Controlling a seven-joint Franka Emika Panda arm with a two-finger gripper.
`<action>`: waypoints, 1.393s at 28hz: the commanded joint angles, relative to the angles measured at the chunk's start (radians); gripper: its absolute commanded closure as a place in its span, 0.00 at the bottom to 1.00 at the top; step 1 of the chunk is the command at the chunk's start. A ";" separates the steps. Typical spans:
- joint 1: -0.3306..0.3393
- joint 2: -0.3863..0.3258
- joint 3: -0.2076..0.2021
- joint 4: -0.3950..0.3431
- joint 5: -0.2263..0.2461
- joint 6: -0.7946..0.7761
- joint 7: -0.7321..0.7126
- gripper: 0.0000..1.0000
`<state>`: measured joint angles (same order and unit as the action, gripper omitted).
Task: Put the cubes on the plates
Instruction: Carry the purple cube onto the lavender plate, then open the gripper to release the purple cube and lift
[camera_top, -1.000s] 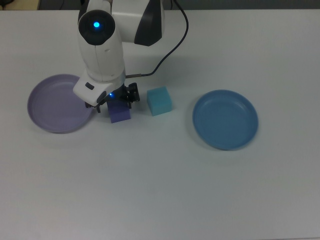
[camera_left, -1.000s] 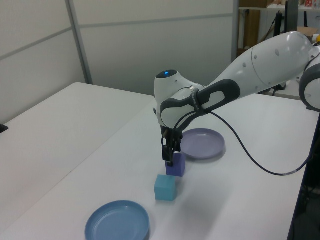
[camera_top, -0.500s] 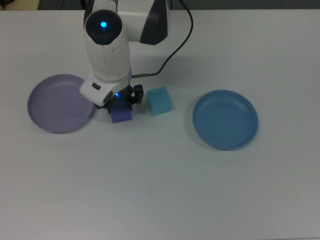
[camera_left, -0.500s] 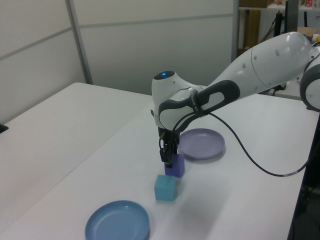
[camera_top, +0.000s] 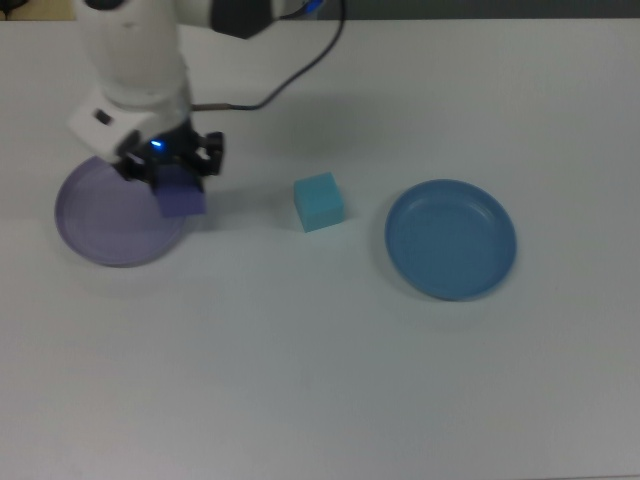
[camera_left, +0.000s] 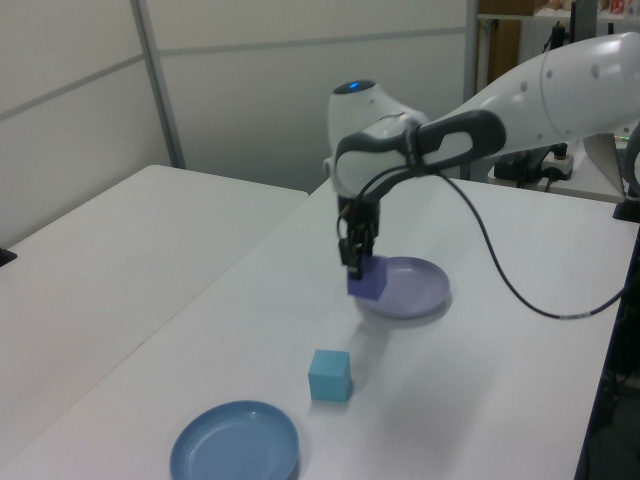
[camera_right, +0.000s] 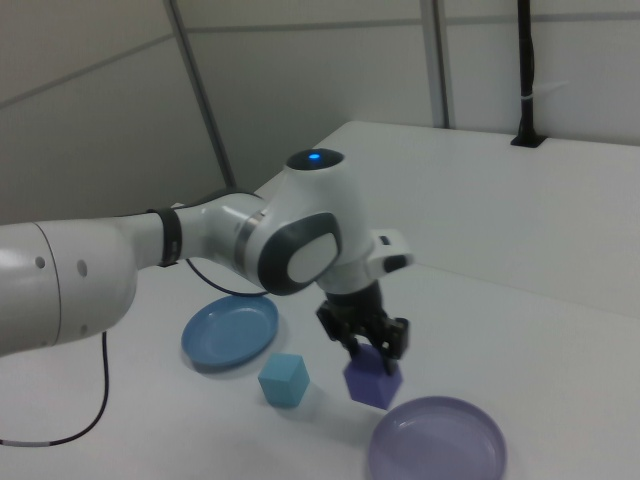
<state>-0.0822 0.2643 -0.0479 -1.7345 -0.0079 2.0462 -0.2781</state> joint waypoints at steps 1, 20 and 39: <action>-0.017 0.001 -0.052 -0.014 0.023 0.005 -0.079 1.00; -0.074 0.044 -0.059 -0.022 0.045 0.100 -0.085 0.00; 0.067 -0.005 0.117 -0.039 0.068 -0.029 0.042 0.00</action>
<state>-0.0793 0.2711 0.0741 -1.7507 0.0496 2.0180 -0.2794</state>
